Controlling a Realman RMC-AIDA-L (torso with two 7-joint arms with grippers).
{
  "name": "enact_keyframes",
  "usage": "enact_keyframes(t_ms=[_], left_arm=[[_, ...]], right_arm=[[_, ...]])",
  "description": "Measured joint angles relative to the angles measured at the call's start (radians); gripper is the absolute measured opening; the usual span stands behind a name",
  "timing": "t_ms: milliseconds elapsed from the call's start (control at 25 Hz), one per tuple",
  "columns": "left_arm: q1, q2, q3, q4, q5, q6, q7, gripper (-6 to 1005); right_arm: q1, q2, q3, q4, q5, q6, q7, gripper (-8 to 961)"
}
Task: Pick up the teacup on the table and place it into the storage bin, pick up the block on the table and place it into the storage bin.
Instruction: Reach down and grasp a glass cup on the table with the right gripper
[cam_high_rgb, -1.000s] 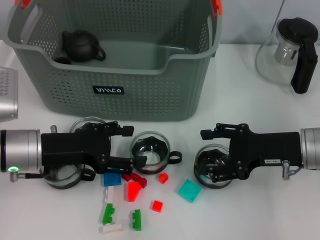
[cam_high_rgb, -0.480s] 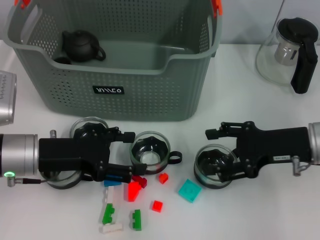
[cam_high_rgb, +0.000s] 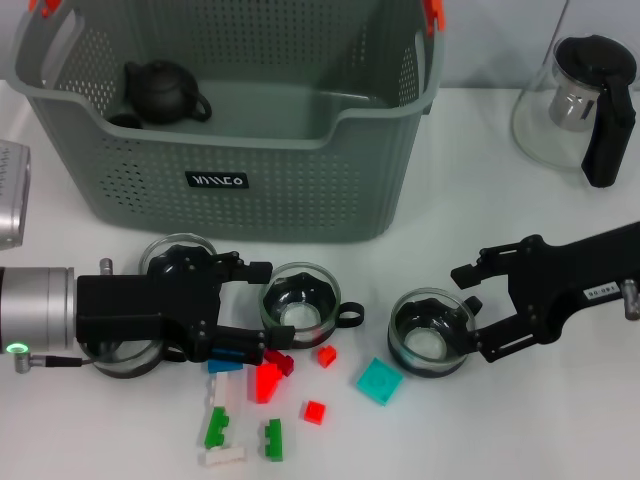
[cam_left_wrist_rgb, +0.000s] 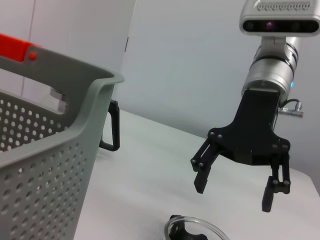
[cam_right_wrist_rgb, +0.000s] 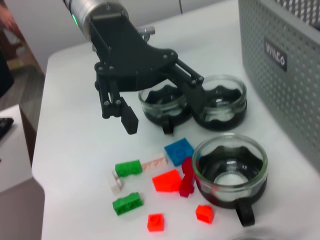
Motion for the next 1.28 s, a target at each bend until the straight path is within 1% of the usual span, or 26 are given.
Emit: enact_keyframes(t_ms=[280,480,640,800,1280], left_arm=[[-0.004,-0.003,-0.005,0.000,-0.001,-0.002,-0.002,933],[-0.003,-0.004,-0.006,-0.003,-0.002,-0.002,-0.003,933],[-0.001,-0.006,-0.007,-0.005,-0.002,-0.005,-0.003,933],[0.000,-0.006,-0.007,-0.006,-0.002,-0.006,-0.003,933],[0.002,-0.014,-0.007,-0.009,-0.002,-0.001,0.001,933]], right_arm=[[0.032,0.006,-0.080,-0.086,-0.054,-0.058,0.124,912],[0.037,0.010,-0.174,-0.133,-0.106,-0.054,0.184,912],[0.057,0.012,-0.229,-0.138,-0.118,-0.053,0.195,911],[0.082,0.015,-0.287,-0.135,-0.135,-0.027,0.210,911],[0.135,0.015,-0.489,-0.127,-0.137,0.073,0.282,912]])
